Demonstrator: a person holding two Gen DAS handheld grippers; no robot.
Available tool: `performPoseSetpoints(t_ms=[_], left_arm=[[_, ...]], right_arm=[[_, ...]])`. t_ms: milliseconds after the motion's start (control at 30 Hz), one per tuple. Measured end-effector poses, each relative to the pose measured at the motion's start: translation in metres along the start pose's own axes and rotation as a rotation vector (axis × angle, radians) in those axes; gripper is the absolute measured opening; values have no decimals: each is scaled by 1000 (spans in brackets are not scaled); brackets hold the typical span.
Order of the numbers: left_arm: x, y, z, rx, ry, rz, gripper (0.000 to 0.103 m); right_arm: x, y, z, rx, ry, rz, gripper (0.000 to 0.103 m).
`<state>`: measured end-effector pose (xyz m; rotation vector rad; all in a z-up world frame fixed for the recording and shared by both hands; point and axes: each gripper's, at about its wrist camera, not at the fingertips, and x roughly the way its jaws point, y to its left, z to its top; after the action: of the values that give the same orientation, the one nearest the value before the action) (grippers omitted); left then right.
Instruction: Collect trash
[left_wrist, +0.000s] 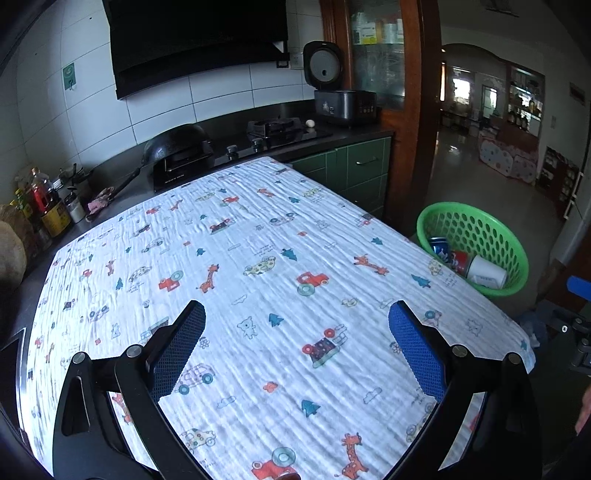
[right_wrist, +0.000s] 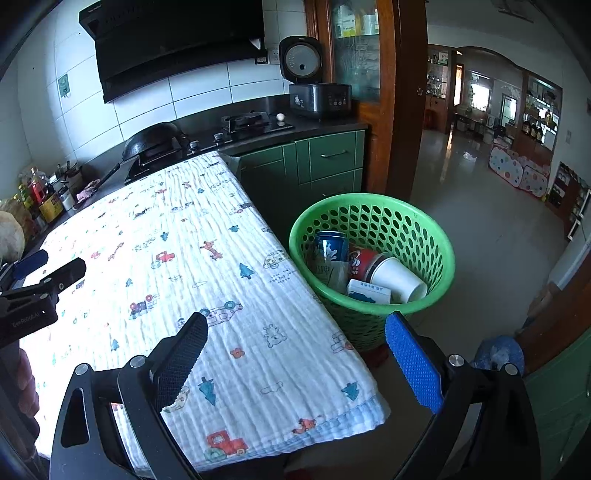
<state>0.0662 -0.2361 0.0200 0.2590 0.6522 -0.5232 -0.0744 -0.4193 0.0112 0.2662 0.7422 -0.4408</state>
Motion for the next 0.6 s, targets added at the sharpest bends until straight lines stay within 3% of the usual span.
performPoseSetpoints(t_ms=[600], left_arm=[[-18, 7, -16, -64, -21, -28, 98]], right_arm=[[-8, 18, -14, -19, -27, -7, 94]])
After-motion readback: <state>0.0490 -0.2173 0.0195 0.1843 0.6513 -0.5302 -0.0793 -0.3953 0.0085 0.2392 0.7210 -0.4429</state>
